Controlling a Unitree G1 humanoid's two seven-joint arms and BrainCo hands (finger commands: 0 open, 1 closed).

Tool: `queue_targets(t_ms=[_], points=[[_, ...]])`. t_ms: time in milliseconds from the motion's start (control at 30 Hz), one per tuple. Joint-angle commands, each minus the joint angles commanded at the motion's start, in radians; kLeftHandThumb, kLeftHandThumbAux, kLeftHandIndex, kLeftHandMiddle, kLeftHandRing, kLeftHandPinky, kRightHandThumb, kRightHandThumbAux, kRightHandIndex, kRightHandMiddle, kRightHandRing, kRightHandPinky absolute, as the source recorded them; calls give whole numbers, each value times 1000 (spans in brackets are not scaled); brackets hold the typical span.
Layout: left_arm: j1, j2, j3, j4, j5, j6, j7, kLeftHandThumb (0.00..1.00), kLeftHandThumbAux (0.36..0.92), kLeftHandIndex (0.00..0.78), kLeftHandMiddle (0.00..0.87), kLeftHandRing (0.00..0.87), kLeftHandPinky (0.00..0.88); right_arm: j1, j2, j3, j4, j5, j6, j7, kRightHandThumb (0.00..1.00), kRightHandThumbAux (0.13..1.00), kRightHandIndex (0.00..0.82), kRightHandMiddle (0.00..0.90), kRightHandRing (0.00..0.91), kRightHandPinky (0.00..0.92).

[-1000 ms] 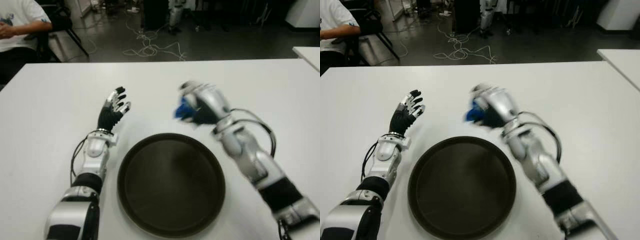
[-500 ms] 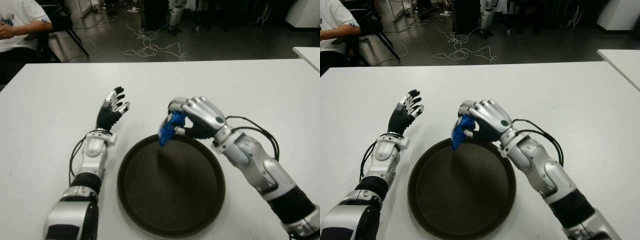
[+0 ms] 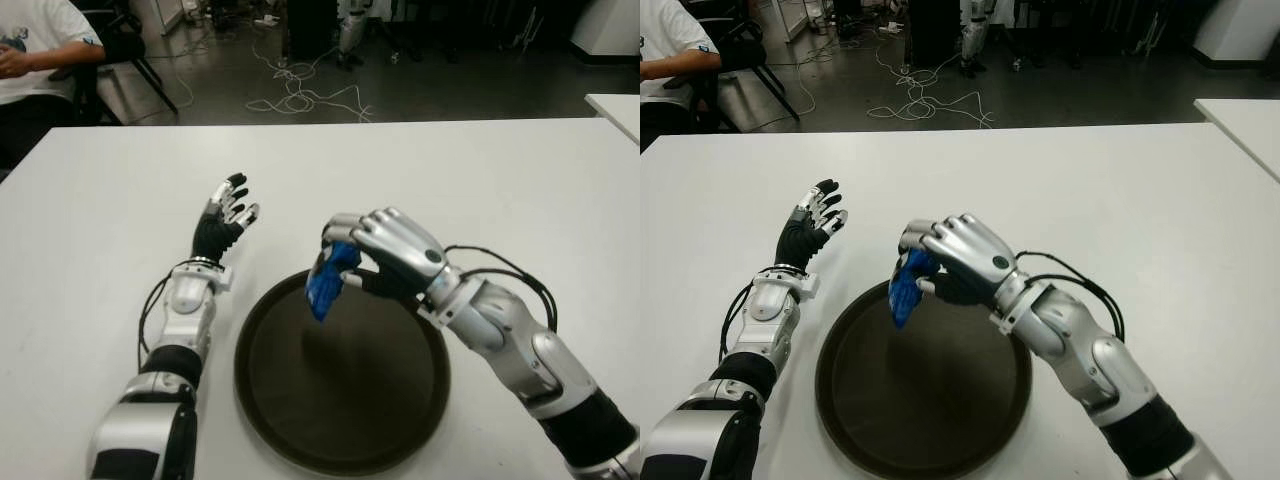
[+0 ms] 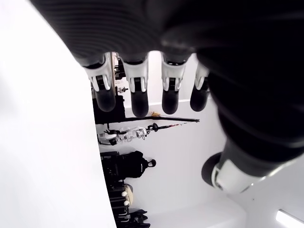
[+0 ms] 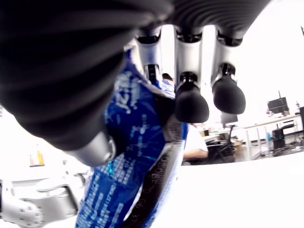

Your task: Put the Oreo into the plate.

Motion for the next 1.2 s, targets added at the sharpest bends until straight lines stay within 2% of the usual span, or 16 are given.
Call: queue_targets(t_ms=[133,533,1200], points=[[0,-1,-2,1,6,-3,12,77,705,50,113,79,60,-6,-1,-2,-14,-4,13,45,690,731,429,788,804,829],[0,0,-6,-1,11,-5,16,71,694,53,115,82,63,-4,14,-12,7,-30,11,17,699,729,424,746,776,801],[-2,-3,-2,3,3,-16,10,81,709,55,117,84,65,-5,19,-23,21,9,-4,35,704,728,423,759,802,823]])
